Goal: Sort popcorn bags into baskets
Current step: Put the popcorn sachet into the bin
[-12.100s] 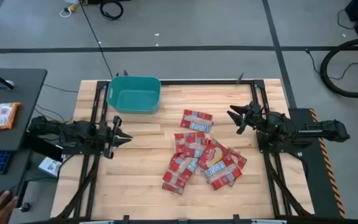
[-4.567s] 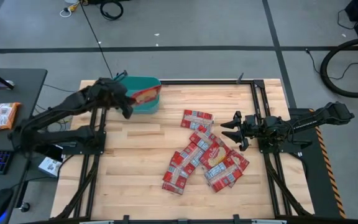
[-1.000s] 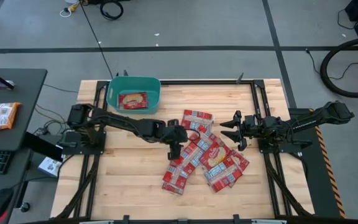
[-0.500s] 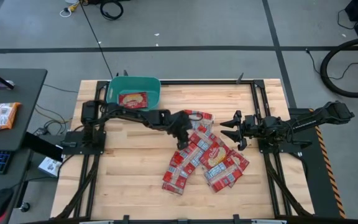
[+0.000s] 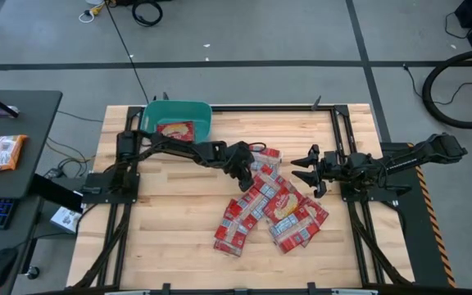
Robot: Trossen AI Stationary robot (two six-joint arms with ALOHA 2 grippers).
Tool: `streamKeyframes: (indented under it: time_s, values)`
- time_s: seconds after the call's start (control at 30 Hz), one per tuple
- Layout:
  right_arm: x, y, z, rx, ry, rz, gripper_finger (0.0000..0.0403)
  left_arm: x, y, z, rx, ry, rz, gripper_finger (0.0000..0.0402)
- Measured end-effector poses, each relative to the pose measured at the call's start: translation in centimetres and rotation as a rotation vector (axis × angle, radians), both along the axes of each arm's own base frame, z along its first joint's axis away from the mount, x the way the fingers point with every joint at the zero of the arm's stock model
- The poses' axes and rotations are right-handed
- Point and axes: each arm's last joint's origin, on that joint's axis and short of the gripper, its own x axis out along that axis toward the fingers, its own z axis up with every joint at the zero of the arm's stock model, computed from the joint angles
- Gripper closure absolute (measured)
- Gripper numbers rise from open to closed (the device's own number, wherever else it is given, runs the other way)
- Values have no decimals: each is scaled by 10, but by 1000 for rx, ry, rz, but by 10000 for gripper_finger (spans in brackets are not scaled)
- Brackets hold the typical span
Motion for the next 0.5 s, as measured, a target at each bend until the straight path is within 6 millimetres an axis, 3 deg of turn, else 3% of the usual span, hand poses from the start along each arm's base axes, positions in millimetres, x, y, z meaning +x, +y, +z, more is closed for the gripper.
streamKeyframes:
  time_s: [0.5]
  values:
    - [0, 0, 0, -7, -1, 0, 214, 8, -2, -9, -31, -57, -26, 225]
